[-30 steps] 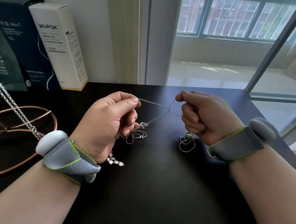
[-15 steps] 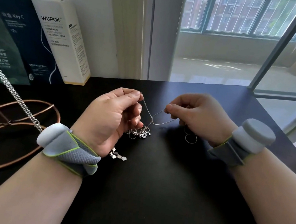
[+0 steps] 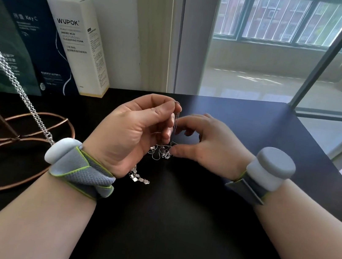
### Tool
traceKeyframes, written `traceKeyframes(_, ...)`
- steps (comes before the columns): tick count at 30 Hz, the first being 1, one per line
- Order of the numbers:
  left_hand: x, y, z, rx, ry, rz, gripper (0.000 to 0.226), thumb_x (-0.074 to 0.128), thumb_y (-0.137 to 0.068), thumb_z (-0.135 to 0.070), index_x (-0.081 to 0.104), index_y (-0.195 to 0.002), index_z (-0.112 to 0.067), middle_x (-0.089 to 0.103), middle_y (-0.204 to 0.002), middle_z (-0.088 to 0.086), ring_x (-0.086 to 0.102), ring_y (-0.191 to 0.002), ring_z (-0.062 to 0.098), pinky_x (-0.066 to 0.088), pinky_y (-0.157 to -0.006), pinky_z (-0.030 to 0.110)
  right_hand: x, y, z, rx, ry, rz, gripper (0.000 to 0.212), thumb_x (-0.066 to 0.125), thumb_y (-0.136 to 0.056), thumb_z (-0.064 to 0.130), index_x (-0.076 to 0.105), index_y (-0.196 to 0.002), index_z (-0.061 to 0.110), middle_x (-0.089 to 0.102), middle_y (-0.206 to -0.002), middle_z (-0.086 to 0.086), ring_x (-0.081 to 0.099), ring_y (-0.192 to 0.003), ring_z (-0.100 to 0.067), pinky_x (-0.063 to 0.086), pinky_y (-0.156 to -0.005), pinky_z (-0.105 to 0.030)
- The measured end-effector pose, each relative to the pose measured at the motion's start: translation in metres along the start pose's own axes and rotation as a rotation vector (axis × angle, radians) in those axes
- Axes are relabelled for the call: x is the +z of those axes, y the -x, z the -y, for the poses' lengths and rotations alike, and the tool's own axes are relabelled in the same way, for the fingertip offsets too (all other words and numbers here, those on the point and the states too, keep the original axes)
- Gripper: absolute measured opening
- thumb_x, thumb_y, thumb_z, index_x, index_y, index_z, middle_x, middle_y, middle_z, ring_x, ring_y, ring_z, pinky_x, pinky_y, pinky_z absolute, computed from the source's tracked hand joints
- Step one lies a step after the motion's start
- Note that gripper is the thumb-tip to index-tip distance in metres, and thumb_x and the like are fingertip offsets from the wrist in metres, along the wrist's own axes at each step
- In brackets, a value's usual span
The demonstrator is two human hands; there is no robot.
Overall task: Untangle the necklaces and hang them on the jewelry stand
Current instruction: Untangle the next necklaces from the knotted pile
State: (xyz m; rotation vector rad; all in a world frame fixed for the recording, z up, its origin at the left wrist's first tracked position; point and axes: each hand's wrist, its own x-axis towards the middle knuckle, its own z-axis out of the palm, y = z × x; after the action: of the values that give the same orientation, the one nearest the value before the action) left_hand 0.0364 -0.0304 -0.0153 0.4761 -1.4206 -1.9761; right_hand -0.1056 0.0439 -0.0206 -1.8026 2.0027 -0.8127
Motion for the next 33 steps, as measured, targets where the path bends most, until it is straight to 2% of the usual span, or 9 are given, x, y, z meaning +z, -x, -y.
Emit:
traceKeyframes(5,-0.001,-0.001,-0.004,0.016,0.085,0.012,0.012,0.054,-0.083,-0.017,0.062,-0.083,-0.008,0.054,-0.066,0.004,0.048,-0.058,0.018,0.044,-0.064,0.032,-0.004,-0.001,-0.004,0.033,-0.108,-0.027,0.005,0.07,-0.082,0.025,0.072,-0.083,0.029,0.058,-0.062,0.024,0.052,-0.068,0.012,0.034,-0.063,-0.004)
traceKeyframes(9,-0.001,-0.001,-0.003,0.004,0.13,0.024,0.011,0.053,-0.083,-0.018,0.059,-0.082,-0.01,0.054,-0.066,0.004,0.05,-0.058,0.016,0.048,-0.065,0.031,-0.005,0.001,-0.005,0.045,-0.334,-0.066,0.013,0.07,-0.082,0.016,0.068,-0.084,0.029,0.062,-0.066,0.02,0.052,-0.053,0.008,0.035,-0.056,-0.004)
traceKeyframes(12,0.0,-0.001,-0.001,0.006,0.156,0.048,0.011,0.052,-0.084,-0.017,0.059,-0.082,-0.009,0.053,-0.066,0.005,0.05,-0.058,0.017,0.05,-0.063,0.03,-0.005,0.003,0.002,0.019,-0.388,0.055,0.029,0.074,-0.076,0.006,0.065,-0.095,0.026,0.062,-0.075,0.013,0.053,-0.053,0.009,0.037,-0.057,-0.004)
traceKeyframes(16,-0.001,-0.002,-0.003,0.008,0.197,0.051,0.011,0.051,-0.085,-0.018,0.058,-0.084,-0.009,0.053,-0.065,0.004,0.05,-0.058,0.017,0.049,-0.061,0.03,-0.002,0.003,0.005,0.039,-0.26,0.099,0.007,0.072,-0.081,0.016,0.07,-0.086,0.02,0.059,-0.062,0.014,0.05,-0.05,0.009,0.035,-0.054,-0.004)
traceKeyframes(19,-0.003,-0.004,-0.004,-0.018,0.187,-0.005,0.013,0.048,-0.09,-0.018,0.056,-0.083,-0.011,0.052,-0.065,0.002,0.05,-0.057,0.016,0.048,-0.059,0.028,-0.003,0.002,-0.002,0.076,-0.349,0.05,0.012,0.07,-0.082,0.016,0.069,-0.075,0.025,0.066,-0.06,0.012,0.057,-0.055,0.004,0.043,-0.063,-0.008)
traceKeyframes(21,-0.005,-0.005,-0.003,-0.052,0.153,-0.073,0.016,0.045,-0.094,-0.019,0.055,-0.083,-0.013,0.052,-0.063,0.001,0.049,-0.057,0.015,0.049,-0.058,0.028,-0.004,0.001,-0.008,0.092,-0.44,0.01,0.011,0.068,-0.083,0.014,0.071,-0.078,0.023,0.071,-0.07,0.002,0.063,-0.067,-0.005,0.051,-0.074,-0.022)
traceKeyframes(25,-0.005,-0.007,0.001,-0.105,0.09,-0.192,0.015,0.044,-0.096,-0.017,0.053,-0.086,-0.013,0.048,-0.06,-0.001,0.049,-0.055,0.014,0.051,-0.058,0.028,-0.006,0.0,-0.013,0.096,-0.65,-0.022,0.016,0.061,-0.086,0.004,0.07,-0.078,0.015,0.068,-0.073,-0.004,0.062,-0.071,-0.013,0.051,-0.075,-0.025)
traceKeyframes(29,-0.002,-0.004,0.005,-0.101,-0.116,-0.2,0.001,0.053,-0.092,-0.011,0.053,-0.091,-0.012,0.045,-0.061,-0.001,0.039,-0.049,0.01,0.043,-0.056,0.025,-0.007,0.0,-0.012,0.148,-0.881,-0.016,0.015,0.057,-0.087,0.0,0.068,-0.08,0.007,0.064,-0.069,-0.009,0.059,-0.063,-0.016,0.052,-0.067,-0.025)
traceKeyframes(33,-0.001,-0.001,0.011,-0.065,-0.392,-0.176,0.018,0.062,-0.083,0.0,0.055,-0.095,-0.013,0.06,-0.075,0.006,0.042,-0.042,0.005,0.038,-0.054,0.026,-0.009,0.0,-0.011,0.161,-1.026,0.017,0.018,0.052,-0.088,-0.001,0.067,-0.081,0.003,0.056,-0.062,-0.01,0.055,-0.055,-0.021,0.054,-0.061,-0.033)
